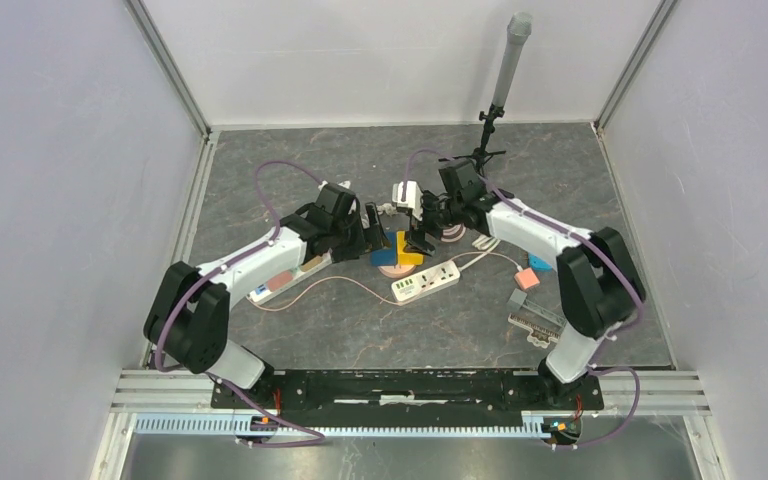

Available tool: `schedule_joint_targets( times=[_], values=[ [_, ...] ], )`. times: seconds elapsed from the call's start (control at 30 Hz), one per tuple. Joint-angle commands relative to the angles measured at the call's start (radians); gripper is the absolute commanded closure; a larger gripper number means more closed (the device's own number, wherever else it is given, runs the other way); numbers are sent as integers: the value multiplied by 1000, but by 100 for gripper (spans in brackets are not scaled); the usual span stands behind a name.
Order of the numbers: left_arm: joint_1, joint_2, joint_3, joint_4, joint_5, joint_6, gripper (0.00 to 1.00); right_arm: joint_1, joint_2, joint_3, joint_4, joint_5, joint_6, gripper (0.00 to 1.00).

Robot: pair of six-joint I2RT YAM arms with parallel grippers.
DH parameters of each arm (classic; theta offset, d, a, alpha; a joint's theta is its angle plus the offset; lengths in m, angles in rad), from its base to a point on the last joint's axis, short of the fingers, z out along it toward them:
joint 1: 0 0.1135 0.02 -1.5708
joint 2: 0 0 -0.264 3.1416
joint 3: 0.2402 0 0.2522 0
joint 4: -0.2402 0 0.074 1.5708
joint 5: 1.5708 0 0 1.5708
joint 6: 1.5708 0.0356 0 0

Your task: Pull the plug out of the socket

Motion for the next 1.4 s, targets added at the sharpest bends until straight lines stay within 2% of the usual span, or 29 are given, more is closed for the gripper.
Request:
schedule_joint_targets(
  times=[0.0,0.27,0.53,0.67,0.93,1.07,1.2,1.3,1.37],
  values=[
    [11,8,31,9,33,49,8,-6,88,150,-214,-166,-216,7],
    [16,38,32,14,56,51,13,-6,166,202,-332,-187,-291,13],
    [17,52,22,23,57,41,18,-2,107,95,-246,-179,-243,14],
    [16,52,3,38,58,29,23,18,114,80,-249,-176,-250,20],
    [16,52,-53,42,41,32,30,46,78,29,-119,-91,-157,42],
    [16,49,-84,42,23,33,30,46,67,47,-107,-59,-128,70],
    [16,54,-96,38,15,37,31,46,66,67,-99,-54,-98,81],
    [16,62,-98,22,-3,45,33,46,57,78,-91,-113,-78,88],
    [16,71,-97,9,-15,50,36,51,57,90,-83,-155,-52,98]
  ],
)
